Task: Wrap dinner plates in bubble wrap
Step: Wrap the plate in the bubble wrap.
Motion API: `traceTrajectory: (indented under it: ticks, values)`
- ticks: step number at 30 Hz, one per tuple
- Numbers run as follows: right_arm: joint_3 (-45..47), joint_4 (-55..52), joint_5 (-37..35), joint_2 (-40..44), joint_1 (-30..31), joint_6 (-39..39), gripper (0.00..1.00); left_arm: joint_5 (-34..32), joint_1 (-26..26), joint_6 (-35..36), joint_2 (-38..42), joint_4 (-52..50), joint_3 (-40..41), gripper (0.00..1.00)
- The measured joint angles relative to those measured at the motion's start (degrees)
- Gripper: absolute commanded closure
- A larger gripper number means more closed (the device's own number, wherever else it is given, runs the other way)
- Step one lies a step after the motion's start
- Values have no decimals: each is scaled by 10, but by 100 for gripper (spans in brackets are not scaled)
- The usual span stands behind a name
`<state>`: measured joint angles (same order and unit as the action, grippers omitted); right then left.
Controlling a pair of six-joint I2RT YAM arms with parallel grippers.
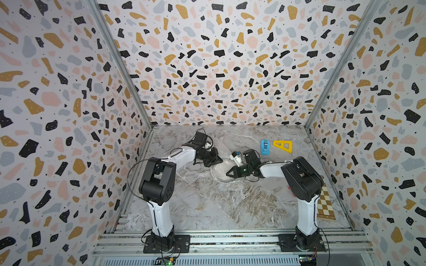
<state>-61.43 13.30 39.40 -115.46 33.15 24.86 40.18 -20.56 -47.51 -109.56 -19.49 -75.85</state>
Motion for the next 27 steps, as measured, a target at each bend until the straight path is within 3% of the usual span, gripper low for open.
traceTrajectory:
  ticks: [9,17,27]
  values:
    - [0,-13,-3,9,0,-8,88,-18,-19,8,-37,6,27,95]
    - [0,-54,0,45,1,-24,68,-56,-17,47,-46,0,52,98]
    - [-37,-49,-14,69,-2,9,77,-63,-17,60,-40,11,63,98]
